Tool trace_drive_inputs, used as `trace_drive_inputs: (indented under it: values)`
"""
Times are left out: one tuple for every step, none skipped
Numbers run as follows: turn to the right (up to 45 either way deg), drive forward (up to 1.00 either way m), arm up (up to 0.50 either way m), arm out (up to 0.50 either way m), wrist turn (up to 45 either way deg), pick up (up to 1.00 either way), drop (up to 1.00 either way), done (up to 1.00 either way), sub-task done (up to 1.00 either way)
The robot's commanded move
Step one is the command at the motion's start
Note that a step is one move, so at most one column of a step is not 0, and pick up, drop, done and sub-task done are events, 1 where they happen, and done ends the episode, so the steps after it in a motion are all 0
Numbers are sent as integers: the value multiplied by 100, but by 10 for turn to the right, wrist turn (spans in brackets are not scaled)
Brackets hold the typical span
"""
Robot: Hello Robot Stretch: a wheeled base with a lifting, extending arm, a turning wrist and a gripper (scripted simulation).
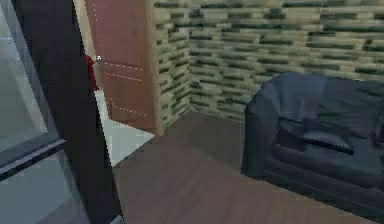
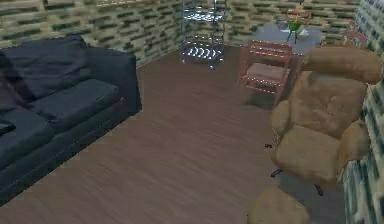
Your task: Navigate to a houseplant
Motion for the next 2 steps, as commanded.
trace_drive_inputs:
  values:
    - [450,0,0,0,0,0,0,0,0]
    - [450,0,0,0,0,0,0,0,0]
